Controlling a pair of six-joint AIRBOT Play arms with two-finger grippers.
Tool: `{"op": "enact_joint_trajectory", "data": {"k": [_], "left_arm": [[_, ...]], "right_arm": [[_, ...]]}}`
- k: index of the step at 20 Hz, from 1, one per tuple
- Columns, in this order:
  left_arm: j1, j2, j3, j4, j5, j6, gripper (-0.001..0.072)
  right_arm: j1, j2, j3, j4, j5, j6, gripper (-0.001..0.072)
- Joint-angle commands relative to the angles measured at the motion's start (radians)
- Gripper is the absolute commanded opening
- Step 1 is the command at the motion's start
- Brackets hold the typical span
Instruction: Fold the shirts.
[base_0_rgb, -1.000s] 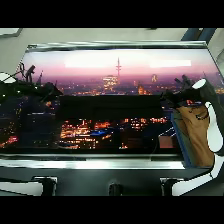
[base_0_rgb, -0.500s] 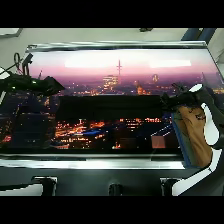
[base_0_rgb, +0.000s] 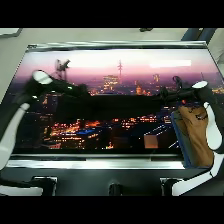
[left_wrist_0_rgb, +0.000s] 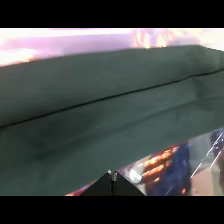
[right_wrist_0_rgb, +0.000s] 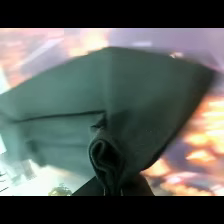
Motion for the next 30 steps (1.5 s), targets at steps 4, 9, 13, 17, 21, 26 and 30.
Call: {"op": "enact_joint_trajectory", "data": {"k": [4,9,13,17,21,26,30], "left_arm": [[-0.142,-0.231,0.005,-0.298,0.165,-0.079,0.003],[-0.212,-0.298,0.004,-0.335,0.209,-0.085,0.003],[-0.274,-0.339,0.004,-0.414,0.259,-0.117,0.003],[-0.336,-0.34,0.027,-0.57,0.357,0.018,0.0029],[-0.224,-0.151,0.033,-0.133,0.289,-0.059,0.0026],[0.113,0.227,0.033,0.392,0.09,-0.162,0.0028],[0.358,0.462,0.033,0.4,0.0,-0.111,0.003]], "right_arm": [[0.086,0.267,0.001,0.051,0.117,0.004,0.0047],[0.18,0.456,0.001,0.052,0.112,0.069,0.0048],[0.18,0.571,0.001,0.053,0.114,0.16,0.0048],[0.18,0.577,0.001,0.026,0.061,0.211,0.0048],[0.24,0.488,0.001,0.023,-0.051,0.214,0.0048],[0.509,0.306,0.001,0.118,-0.296,0.209,0.0048],[0.659,0.111,0.001,0.294,-0.475,0.176,0.0048]]}}
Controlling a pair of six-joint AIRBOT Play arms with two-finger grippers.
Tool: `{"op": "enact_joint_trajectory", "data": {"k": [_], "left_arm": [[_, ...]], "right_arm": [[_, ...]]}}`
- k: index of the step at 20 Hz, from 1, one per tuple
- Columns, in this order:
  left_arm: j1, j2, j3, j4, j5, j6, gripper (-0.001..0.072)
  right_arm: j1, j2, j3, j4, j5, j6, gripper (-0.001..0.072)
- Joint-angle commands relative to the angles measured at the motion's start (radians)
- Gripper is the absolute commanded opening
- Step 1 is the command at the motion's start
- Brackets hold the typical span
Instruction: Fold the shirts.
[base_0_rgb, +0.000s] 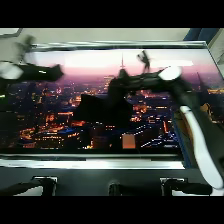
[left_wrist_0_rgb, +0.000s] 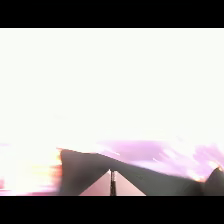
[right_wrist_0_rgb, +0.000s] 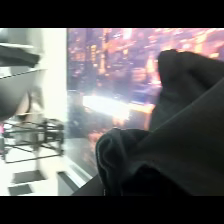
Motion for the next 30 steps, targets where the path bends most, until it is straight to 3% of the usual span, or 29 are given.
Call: {"op": "enact_joint_trajectory", "data": {"k": [1,5,6,8,9,11,13,17,19,21,26,28,30], "left_arm": [[0.195,0.208,0.0,0.1,-0.107,0.03,0.003],[0.231,0.325,-0.027,0.1,-0.151,0.07,0.003],[0.224,0.34,-0.047,0.1,-0.151,0.072,0.003],[0.211,0.346,-0.087,0.1,-0.151,0.074,0.0031],[0.211,0.343,-0.111,0.099,-0.147,0.075,0.003],[0.212,0.34,-0.17,0.1,-0.117,0.076,0.003],[0.213,0.338,-0.224,0.1,-0.084,0.08,0.003],[0.212,0.332,-0.276,0.1,-0.064,0.08,0.003],[0.212,0.332,-0.289,0.1,-0.042,0.079,0.003],[0.212,0.332,-0.296,0.099,-0.032,0.079,0.003],[0.211,0.332,-0.295,0.077,-0.033,0.08,0.003],[0.212,0.332,-0.295,0.077,-0.032,0.08,0.003],[0.212,0.332,-0.296,0.077,-0.032,0.08,0.003]], "right_arm": [[0.127,-0.167,0.001,0.152,-0.164,-0.019,0.0048],[0.191,-0.279,0.001,0.237,-0.26,-0.018,0.0049],[0.202,-0.291,0.001,0.274,-0.301,-0.018,0.0107],[0.208,-0.294,0.001,0.327,-0.327,-0.035,0.0613],[0.193,-0.289,0.003,0.333,-0.286,-0.087,0.07],[0.135,-0.267,0.002,0.283,-0.142,-0.105,0.0692],[0.04,-0.224,0.002,0.138,0.006,-0.096,0.0691],[-0.151,-0.131,0.001,-0.416,0.256,0.135,0.0677],[-0.187,-0.131,-0.029,-0.623,0.38,0.219,0.0677],[-0.179,-0.132,-0.112,-0.611,0.359,0.218,0.0677],[-0.11,-0.163,-0.2,-0.504,0.04,0.191,0.0673],[-0.094,-0.199,-0.2,-0.378,-0.032,0.184,0.0635],[-0.082,-0.233,-0.2,-0.242,-0.037,0.118,0.0531]]}}
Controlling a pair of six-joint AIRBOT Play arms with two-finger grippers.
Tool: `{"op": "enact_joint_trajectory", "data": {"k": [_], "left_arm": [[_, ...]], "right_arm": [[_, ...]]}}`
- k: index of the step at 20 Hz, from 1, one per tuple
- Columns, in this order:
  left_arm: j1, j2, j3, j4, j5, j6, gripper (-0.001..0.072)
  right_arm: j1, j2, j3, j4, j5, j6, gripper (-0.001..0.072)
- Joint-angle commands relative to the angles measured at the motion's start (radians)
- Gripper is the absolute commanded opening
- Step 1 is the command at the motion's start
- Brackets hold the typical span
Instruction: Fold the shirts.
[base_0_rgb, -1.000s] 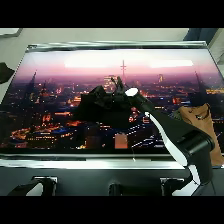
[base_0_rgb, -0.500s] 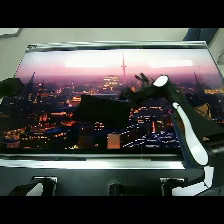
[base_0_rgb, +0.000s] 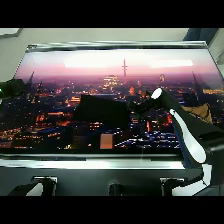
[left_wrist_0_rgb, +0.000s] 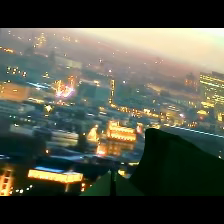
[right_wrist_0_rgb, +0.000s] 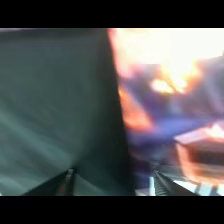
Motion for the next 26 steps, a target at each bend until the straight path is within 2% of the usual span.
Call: {"op": "enact_joint_trajectory", "data": {"k": [1,2,3,5,7,10,16,23,26], "left_arm": [[0.001,0.0,-0.001,-0.003,0.003,0.001,0.003],[0.001,0.0,-0.001,-0.003,0.003,0.005,0.003],[0.001,0.0,-0.001,-0.003,0.002,0.021,0.003],[0.001,0.0,-0.001,-0.003,0.002,0.031,0.003],[0.001,0.0,-0.001,-0.003,0.001,0.05,0.0031],[0.001,0.0,-0.001,-0.003,0.001,0.056,0.0031],[0.001,-0.001,-0.001,-0.003,0.001,0.056,0.0031],[0.001,0.0,-0.042,-0.011,-0.029,0.057,0.0031],[0.001,0.0,-0.06,-0.01,-0.035,0.06,0.0031]], "right_arm": [[0.023,-0.048,-0.011,0.19,-0.066,-0.089,0.0358],[0.023,-0.046,-0.009,0.205,-0.052,-0.117,0.0105],[0.018,-0.04,0.003,0.204,-0.034,-0.138,0.005],[-0.011,-0.003,0.045,0.208,0.029,-0.215,0.0049],[-0.077,0.074,0.092,0.201,0.072,-0.224,0.0047],[-0.237,0.23,0.138,0.149,0.117,-0.139,0.0048],[-0.613,0.508,0.143,-0.074,0.288,0.0,0.0048],[-0.969,0.657,0.143,-0.092,0.325,0.117,0.0047],[-1.058,0.689,0.145,-0.1,0.396,0.14,0.0048]]}}
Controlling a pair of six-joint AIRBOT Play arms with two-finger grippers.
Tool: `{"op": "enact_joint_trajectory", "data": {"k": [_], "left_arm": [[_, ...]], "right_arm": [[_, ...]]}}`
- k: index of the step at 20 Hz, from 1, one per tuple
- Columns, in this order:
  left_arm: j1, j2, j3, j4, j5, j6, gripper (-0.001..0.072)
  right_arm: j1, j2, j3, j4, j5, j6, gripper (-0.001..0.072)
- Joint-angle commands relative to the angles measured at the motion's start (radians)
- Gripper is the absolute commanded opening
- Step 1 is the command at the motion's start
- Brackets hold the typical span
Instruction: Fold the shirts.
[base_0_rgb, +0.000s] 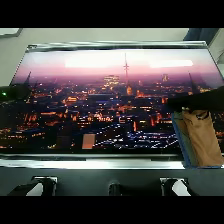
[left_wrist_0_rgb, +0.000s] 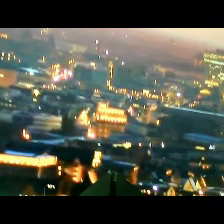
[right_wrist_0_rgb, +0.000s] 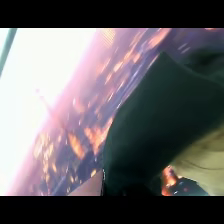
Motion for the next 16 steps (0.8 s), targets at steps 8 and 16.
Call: {"op": "enact_joint_trajectory", "data": {"k": [8,16], "left_arm": [[0.001,0.001,-0.018,-0.001,-0.01,0.023,0.0031],[0.001,0.001,-0.018,-0.009,-0.01,0.023,0.0031]], "right_arm": [[-0.217,0.056,-0.013,-0.371,0.26,0.118,0.0047],[-0.217,0.146,-0.511,-0.569,0.188,0.107,0.0048]]}}
